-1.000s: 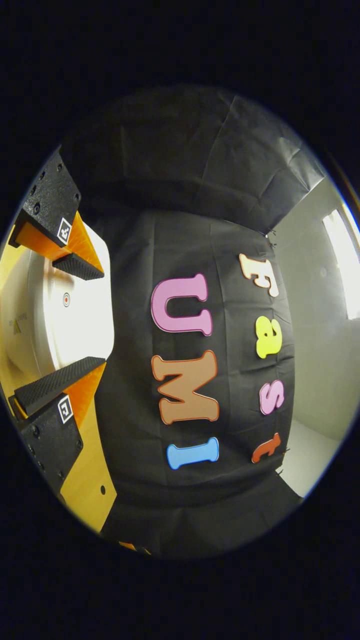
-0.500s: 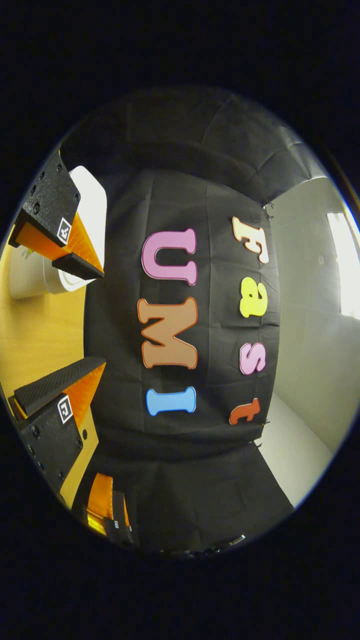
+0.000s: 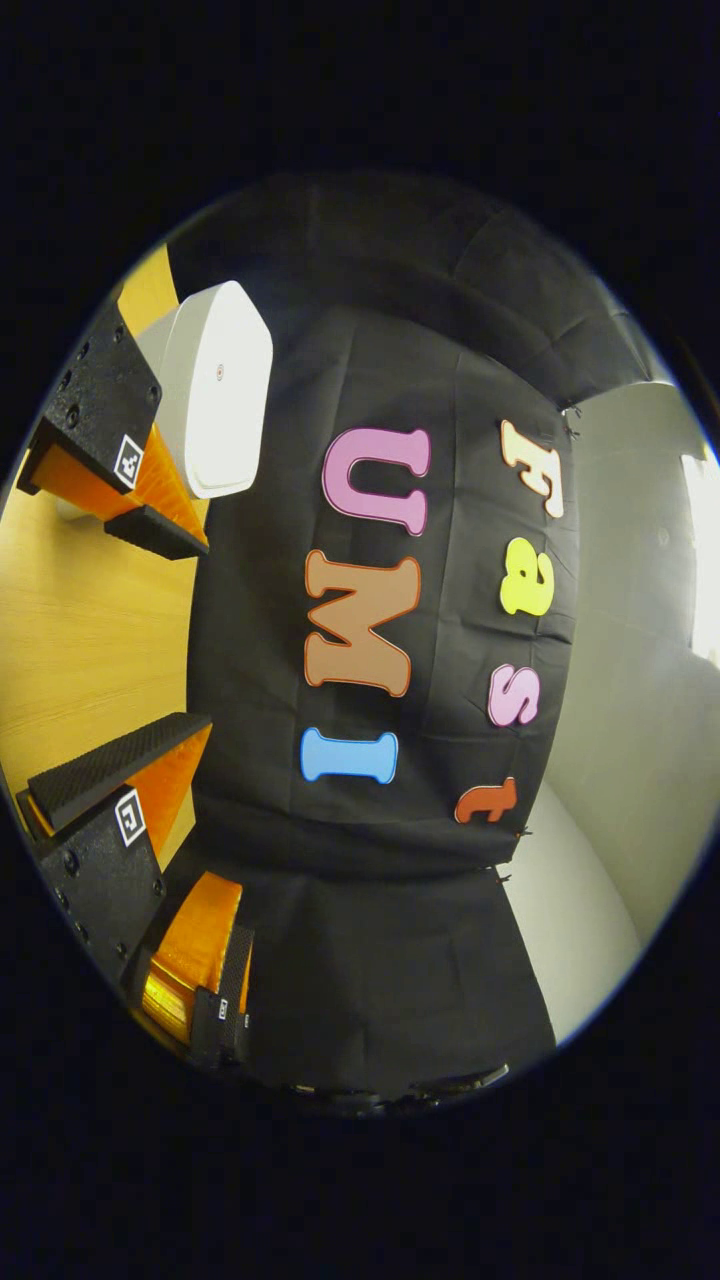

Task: Press the lid of the desktop garbage bin to open it, pick up the crumpled paper on the desktop and throw it into the bin, then pick up the pop can on the desktop and drop it into the bin, and finally close the garbage bin lid.

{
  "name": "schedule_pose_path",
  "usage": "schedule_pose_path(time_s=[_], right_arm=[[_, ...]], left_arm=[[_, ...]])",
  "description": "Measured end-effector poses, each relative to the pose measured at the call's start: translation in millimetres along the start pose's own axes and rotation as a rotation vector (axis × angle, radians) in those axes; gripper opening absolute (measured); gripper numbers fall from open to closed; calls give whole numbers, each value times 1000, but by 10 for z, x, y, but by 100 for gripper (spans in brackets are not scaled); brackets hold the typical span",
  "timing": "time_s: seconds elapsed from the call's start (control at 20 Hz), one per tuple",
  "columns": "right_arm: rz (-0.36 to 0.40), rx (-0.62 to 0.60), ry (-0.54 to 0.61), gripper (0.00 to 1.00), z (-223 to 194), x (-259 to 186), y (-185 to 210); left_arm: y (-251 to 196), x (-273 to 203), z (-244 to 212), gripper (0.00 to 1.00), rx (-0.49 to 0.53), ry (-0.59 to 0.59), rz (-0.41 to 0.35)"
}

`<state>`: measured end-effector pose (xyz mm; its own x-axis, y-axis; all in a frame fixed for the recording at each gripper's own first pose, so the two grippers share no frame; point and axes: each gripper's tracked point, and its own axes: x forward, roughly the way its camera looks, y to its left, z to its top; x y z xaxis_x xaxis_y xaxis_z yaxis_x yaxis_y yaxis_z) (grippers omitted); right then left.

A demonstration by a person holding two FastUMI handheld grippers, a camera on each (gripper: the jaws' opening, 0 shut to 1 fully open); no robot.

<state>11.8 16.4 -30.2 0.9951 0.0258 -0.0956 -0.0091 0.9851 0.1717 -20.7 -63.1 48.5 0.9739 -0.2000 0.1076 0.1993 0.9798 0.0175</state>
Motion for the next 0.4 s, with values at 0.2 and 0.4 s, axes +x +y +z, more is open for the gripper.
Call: schedule_pose_path(time_s=[0.2, 0.4], right_arm=[[20, 0, 7, 95, -19, -40, 121], [4, 6, 5, 95, -17, -107, 77]], left_arm=[[18, -58, 27, 93, -12, -9, 5], [-17, -83, 38, 92, -26, -13, 8]])
